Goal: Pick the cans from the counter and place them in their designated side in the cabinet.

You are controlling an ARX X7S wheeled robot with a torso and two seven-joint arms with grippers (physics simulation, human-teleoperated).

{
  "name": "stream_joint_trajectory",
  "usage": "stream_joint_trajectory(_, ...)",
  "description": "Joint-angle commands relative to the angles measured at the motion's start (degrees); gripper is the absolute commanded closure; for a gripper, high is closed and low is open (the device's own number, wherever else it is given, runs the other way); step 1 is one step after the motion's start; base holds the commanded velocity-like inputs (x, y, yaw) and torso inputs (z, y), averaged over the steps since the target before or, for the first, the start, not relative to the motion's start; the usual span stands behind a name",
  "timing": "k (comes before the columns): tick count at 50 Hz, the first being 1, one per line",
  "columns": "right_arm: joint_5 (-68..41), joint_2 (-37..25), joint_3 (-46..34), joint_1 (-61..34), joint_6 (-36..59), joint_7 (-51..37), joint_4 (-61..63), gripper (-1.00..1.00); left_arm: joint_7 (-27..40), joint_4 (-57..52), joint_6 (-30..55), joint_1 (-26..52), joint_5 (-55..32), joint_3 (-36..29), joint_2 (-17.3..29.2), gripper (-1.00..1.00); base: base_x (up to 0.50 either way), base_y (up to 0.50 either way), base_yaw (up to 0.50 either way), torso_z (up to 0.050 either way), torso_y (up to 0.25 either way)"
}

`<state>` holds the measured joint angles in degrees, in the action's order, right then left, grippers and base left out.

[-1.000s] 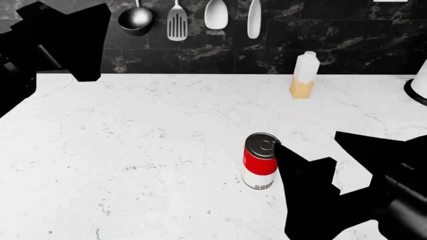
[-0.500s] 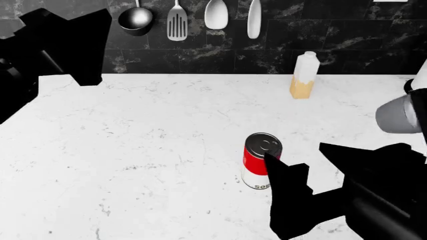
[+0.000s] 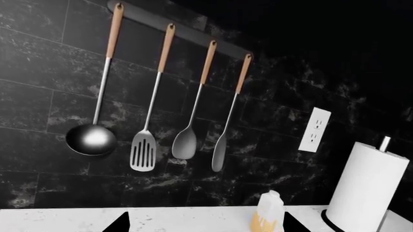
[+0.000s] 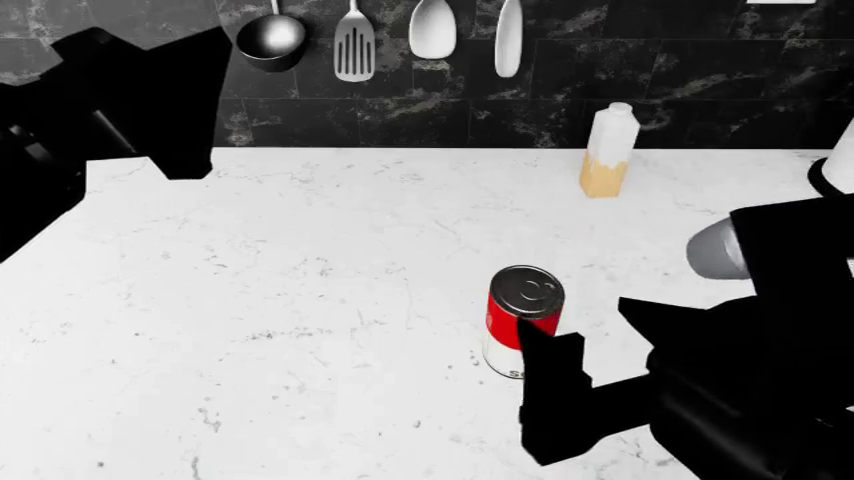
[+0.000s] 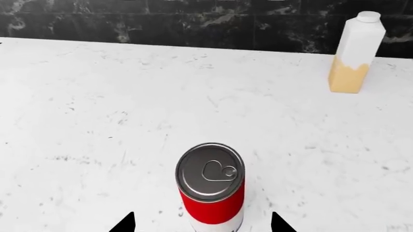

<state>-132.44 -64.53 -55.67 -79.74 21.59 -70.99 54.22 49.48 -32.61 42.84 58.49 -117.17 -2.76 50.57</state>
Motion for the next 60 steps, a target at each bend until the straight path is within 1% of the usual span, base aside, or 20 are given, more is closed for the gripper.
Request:
stream_joint_trajectory(1, 2.8, 1.1, -1.3, 2.4, 0.5, 0.7, -0.9, -1.0, 0.0, 0.0, -0.1, 0.0, -0.1, -0.3, -0.1, -1.0, 0.0, 0.0, 0.0, 0.0, 0.0)
stream_joint_trajectory(34, 11.6, 3.9, -4.4, 9.3, 1.2, 5.1, -5.6, -1.0, 0.0, 0.0, -0.3, -0.4, 0.3, -0.9, -0.2, -1.0, 0.0, 0.0, 0.0, 0.0, 0.0)
stream_joint_trajectory(48, 13.0, 7.2, -4.9, 9.0, 2.0, 5.8, -7.8, -1.0, -0.1, 0.1, -0.5, 0.0, 0.3, -1.2, -0.5, -1.0, 0.0, 0.0, 0.0, 0.0, 0.0)
stream_joint_trajectory(60, 14.1, 8.0, -5.9, 9.8, 2.9, 6.6, -9.0, -1.0, -0.1, 0.1, -0.8, -0.4, 0.4, -1.1, -0.4, -1.0, 0.0, 0.0, 0.0, 0.0, 0.0)
